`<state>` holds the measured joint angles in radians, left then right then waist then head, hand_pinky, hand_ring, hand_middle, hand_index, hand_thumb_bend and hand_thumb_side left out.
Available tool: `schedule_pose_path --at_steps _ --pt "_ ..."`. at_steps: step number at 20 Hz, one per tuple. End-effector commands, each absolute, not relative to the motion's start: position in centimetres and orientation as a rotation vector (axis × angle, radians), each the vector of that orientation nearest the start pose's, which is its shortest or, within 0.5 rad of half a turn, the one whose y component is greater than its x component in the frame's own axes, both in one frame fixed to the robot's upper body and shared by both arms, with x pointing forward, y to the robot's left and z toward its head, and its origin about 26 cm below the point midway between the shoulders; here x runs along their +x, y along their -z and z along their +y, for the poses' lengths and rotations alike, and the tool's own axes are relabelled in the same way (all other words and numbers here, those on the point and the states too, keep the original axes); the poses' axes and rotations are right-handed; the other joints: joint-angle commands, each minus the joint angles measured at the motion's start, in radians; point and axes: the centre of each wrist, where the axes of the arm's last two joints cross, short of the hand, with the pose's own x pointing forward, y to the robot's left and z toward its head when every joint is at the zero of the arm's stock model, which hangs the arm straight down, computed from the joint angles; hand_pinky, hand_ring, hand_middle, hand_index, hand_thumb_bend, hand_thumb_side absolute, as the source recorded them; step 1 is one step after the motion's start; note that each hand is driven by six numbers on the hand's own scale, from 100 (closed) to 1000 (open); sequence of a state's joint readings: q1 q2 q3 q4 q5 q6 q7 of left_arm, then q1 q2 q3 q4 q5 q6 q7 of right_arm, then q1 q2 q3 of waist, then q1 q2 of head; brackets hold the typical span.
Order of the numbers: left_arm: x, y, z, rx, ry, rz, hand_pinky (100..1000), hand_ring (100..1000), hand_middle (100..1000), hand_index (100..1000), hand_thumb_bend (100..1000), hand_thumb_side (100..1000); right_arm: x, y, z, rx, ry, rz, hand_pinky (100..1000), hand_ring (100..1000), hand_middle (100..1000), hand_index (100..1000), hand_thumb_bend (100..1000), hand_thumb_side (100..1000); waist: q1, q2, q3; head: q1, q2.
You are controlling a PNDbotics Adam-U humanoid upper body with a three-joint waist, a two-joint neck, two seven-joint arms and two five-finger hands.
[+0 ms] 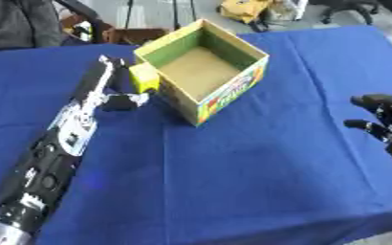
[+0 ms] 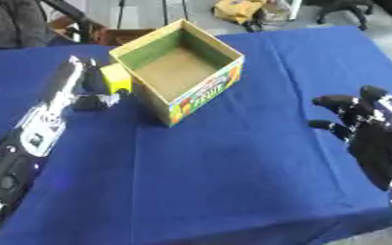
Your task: Pick up objects on the table and place them in the box.
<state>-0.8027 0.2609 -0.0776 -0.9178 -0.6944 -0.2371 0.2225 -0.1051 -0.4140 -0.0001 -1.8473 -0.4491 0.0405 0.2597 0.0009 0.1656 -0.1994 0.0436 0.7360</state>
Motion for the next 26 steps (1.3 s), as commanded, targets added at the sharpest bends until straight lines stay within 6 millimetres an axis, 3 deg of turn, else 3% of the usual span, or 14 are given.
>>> schedule_pose_path --at_steps 1,8,14,17,19,20,22,26 --pt "46.7 -14.4 24.6 0.831 0.745 -2.012 332 302 204 357 127 350 29.1 -12.7 -31.0 0.319 -0.365 -1.877 785 1000 755 756 100 1000 -0.002 -0.019 -0.004 0.001 -0.012" --pt "47.2 -17.9 24.8 0.873 0.734 -2.047 352 331 241 394 171 331 29.5 -13.5 -30.3 0.362 -0.399 -1.887 785 1000 755 756 100 1000 0.001 -0.014 -0.044 0.026 -0.024" --pt "47.9 -19.6 25.1 0.971 0.775 -2.027 381 372 288 439 245 333 30.2 -14.5 -28.9 0.439 -0.449 -1.900 785 1000 755 756 100 1000 0.009 0.006 -0.125 0.070 -0.049" --pt "48.2 -20.0 25.7 1.038 0.841 -1.969 410 416 338 486 317 380 30.7 -15.1 -27.8 0.490 -0.481 -1.904 785 1000 755 757 100 1000 0.014 0.019 -0.179 0.101 -0.068" --pt "48.4 -20.2 26.2 1.080 0.914 -1.912 443 455 387 528 388 461 30.9 -15.4 -27.2 0.520 -0.512 -1.901 786 1000 755 756 100 1000 0.019 0.027 -0.212 0.116 -0.076" --pt "48.5 -20.2 26.4 1.095 0.959 -1.874 446 460 393 533 392 471 31.0 -15.5 -26.8 0.532 -0.528 -1.899 786 1000 755 756 100 1000 0.021 0.030 -0.226 0.121 -0.079" --pt "48.6 -20.1 26.8 1.115 1.111 -1.752 502 503 463 593 414 607 31.2 -15.7 -26.2 0.552 -0.553 -1.894 786 1000 755 756 100 1000 0.027 0.036 -0.252 0.127 -0.082" --pt "48.8 -20.2 27.1 1.123 1.301 -1.543 518 518 484 614 355 673 31.3 -15.8 -25.7 0.571 -0.580 -1.891 786 1000 755 756 100 1000 0.034 0.044 -0.278 0.129 -0.085"
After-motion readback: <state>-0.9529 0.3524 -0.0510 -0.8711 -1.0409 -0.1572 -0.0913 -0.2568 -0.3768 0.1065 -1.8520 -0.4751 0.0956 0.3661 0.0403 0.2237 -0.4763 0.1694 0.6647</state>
